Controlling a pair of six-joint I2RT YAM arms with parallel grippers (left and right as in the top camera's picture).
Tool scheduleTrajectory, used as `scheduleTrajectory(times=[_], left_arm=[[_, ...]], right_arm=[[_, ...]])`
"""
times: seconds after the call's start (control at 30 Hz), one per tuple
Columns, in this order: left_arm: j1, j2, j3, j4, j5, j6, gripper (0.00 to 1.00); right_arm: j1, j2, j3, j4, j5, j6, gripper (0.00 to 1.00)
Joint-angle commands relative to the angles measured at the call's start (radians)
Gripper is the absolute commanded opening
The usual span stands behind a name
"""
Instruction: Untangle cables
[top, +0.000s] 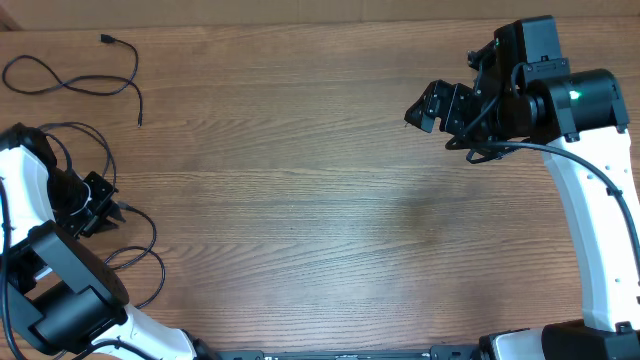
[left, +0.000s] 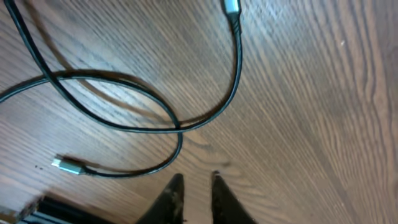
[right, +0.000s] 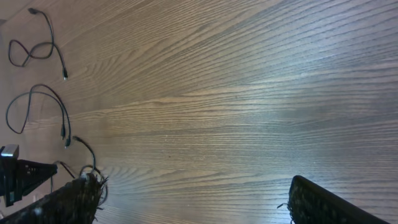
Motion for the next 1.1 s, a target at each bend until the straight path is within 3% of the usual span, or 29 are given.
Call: scheduleTrajectory(times=[0.0,0.13,0.27,0.37,0.43,0.53,0.6,0.73,1.07], left_arm=[[0.013,-0.009,0.010,0.000,0.040,-0.012,0.26],[0.051,-0.010,0.082,-0.030,0.049,-0.019,0.27],[0.139,-0.011,0.150,-0.050,-0.028,-0.110,0.30],[0.210,-0.011,0.156,-0.031,-0.185,-0.142,0.43],[0.256,-0.009,0.150,-0.018,-0.364,-0.156,0.54],[0.318,-0.009,0.121,-0.003,-0.537,-0.257,0.70],[0.366,-0.009,0.079,0.034,-0.576,-0.298,0.89],[0.426,-0.008,-0.003,0.137,-0.576,-0.297,0.99],[0.563,-0.008,-0.154,0.428,-0.573,-0.214,1.00]], right_arm=[[0.003,-0.002,0.008,0.003,0.016,-0.008,0.95],[0.003,-0.003,0.008,0.003,0.048,-0.008,0.95],[0.003,-0.003,0.008,-0.001,0.055,-0.008,0.96],[0.003,-0.002,0.008,-0.004,0.055,-0.008,0.96],[0.003,-0.003,0.008,-0.005,0.055,-0.008,0.96],[0.003,-0.003,0.008,-0.002,0.055,-0.008,0.96],[0.003,-0.002,0.008,0.003,0.055,-0.008,0.96],[0.003,-0.002,0.008,0.009,0.055,-0.008,0.96],[0.003,-0.002,0.008,0.011,0.074,-0.007,0.96]])
